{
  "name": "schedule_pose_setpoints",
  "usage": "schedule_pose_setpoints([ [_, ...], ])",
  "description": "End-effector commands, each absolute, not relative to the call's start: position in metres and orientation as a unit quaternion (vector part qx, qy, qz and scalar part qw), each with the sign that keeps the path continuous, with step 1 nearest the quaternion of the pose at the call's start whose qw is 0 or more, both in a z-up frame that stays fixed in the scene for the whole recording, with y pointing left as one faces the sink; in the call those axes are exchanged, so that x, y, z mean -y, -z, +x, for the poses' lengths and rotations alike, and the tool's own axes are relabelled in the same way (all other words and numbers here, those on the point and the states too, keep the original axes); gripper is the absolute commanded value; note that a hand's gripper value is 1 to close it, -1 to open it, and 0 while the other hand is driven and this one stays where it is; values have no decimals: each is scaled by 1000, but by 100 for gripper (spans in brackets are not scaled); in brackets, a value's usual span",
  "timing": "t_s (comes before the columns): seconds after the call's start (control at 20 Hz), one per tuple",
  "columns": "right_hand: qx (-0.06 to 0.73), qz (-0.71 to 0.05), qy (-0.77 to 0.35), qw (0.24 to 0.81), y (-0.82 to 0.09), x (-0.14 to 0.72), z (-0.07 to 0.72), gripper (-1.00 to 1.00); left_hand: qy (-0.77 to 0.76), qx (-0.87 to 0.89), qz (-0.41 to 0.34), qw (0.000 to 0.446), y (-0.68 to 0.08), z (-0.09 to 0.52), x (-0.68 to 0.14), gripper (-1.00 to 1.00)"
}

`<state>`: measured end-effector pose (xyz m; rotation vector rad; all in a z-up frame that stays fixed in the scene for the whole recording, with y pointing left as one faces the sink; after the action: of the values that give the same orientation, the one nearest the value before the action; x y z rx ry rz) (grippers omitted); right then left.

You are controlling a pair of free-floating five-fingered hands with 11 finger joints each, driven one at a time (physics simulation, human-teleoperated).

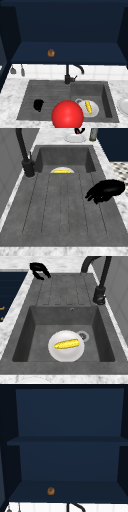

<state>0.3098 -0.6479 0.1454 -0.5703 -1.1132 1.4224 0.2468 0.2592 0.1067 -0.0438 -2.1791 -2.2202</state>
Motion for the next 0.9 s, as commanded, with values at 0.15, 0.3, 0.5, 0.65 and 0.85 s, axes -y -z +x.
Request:
schedule_pose_setpoints([
  [0.15, 451, -223, -624, 598, -179, 612, 310, 100, 714, 700, -14, 15, -107, 247, -259, 0],
  [0.3, 443, -224, -629, 598, -194, 590, 310, 100, 714, 700, -14, 15, -107, 247, -259, 0],
  [0.5, 430, -217, -635, 603, -216, 561, 310, 100, 714, 700, -14, 15, -107, 247, -259, 0],
  [0.65, 421, -211, -642, 605, -233, 539, 310, 100, 714, 700, -14, 15, -107, 247, -259, 0],
  [0.85, 410, -202, -646, 611, -256, 508, 310, 100, 714, 700, -14, 15, -107, 247, -259, 0],
])
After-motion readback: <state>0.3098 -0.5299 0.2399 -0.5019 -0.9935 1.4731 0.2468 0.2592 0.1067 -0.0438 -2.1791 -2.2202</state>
